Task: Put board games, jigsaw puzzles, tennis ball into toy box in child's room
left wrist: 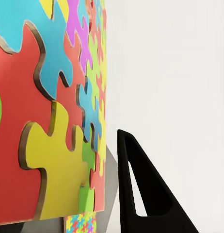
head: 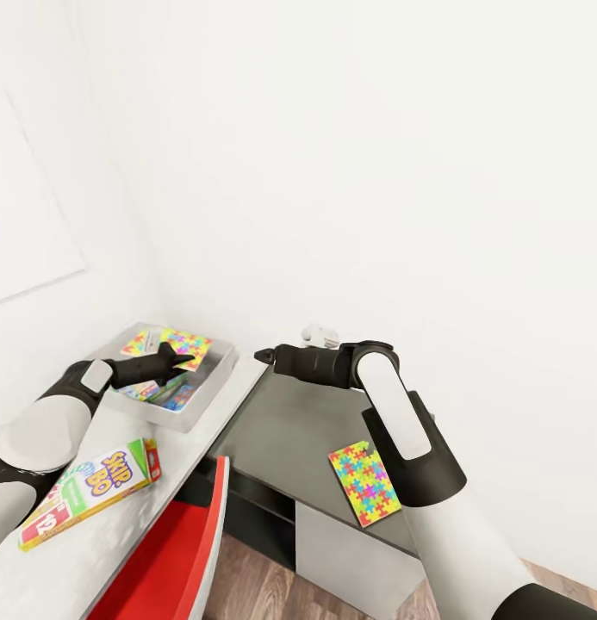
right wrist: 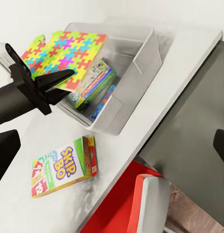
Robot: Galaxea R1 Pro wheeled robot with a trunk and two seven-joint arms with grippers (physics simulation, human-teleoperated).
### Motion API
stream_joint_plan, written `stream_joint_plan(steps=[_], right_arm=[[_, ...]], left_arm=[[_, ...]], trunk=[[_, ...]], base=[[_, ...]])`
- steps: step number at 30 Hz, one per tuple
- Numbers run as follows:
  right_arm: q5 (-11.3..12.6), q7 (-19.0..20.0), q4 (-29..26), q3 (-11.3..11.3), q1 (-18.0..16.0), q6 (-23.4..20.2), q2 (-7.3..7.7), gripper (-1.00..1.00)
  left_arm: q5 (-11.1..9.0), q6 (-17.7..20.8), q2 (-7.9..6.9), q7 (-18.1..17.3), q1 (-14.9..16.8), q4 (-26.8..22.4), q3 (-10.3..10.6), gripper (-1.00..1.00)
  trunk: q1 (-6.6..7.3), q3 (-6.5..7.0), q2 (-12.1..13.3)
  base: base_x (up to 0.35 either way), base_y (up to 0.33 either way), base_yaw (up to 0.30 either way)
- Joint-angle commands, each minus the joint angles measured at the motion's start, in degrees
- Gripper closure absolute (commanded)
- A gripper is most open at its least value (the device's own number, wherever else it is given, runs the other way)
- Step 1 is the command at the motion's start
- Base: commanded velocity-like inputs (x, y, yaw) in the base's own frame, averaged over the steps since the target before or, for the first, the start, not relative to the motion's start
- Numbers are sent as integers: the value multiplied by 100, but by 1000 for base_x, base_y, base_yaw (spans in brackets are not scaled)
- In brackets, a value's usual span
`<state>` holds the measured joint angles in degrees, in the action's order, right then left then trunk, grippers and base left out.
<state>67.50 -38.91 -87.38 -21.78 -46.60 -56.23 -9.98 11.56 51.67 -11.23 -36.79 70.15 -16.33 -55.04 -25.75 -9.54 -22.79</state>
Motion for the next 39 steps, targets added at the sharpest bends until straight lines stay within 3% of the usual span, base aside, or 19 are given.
stream_joint_plan(steps=[1, 20, 39], right_arm=[[51, -61, -1, -1, -7, -11, -2, -100], [36, -58, 4, -116, -7, 4, -2, -100], [27, -58, -16, -116, -7, 6, -2, -100]], left_arm=[[65, 29, -4, -66, 9, -34, -34, 100], [71, -134, 5, 9, 15, -77, -13, 100], [111, -457, -32, 40, 258, -81, 2, 100]], trunk=[[-4, -16, -13], [-4, -179, -13], [-4, -358, -13]], base=[[0, 0, -4], [0, 0, 0], [0, 0, 0]])
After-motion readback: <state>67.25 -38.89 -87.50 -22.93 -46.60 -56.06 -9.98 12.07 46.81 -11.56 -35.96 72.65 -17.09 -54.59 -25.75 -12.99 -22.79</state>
